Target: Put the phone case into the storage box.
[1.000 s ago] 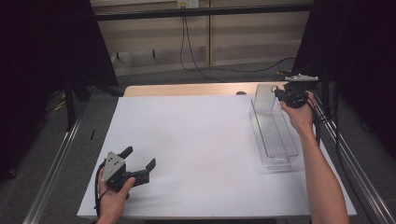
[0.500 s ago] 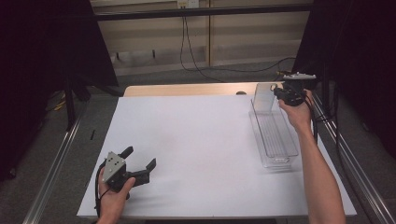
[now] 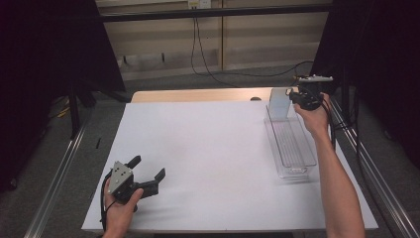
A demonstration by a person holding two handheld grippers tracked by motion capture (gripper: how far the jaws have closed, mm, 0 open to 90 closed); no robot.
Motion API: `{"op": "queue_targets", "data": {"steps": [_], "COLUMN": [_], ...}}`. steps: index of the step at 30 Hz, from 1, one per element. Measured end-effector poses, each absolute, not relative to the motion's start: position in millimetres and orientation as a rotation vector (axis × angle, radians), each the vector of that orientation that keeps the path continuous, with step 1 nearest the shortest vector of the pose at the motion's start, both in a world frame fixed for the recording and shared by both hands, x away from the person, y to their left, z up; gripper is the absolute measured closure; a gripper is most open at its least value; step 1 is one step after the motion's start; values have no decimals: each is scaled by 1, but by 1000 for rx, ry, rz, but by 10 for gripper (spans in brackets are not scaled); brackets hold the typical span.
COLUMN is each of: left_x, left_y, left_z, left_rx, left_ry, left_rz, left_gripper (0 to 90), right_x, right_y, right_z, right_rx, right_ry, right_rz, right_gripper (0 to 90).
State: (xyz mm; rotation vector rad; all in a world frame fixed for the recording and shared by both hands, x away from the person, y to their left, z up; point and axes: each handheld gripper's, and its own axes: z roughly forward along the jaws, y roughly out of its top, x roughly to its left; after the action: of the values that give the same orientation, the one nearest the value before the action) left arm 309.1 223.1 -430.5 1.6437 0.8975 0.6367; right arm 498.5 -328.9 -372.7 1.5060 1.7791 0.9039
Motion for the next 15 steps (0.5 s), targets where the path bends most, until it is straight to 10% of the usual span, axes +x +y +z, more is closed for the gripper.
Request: {"op": "queue_targets", "data": {"steps": [15], "left_x": [311], "left_y": [222], "left_z": [-431], "left_rx": [1655], "left_ry": [898], "left_rz": [636], "left_gripper": [43], "right_x": [499], "right_y": [-329], "right_z": [-374], "right_rx": [1527], "right_ry": [1768], "right_rz": [924], "right_gripper": [768]}}
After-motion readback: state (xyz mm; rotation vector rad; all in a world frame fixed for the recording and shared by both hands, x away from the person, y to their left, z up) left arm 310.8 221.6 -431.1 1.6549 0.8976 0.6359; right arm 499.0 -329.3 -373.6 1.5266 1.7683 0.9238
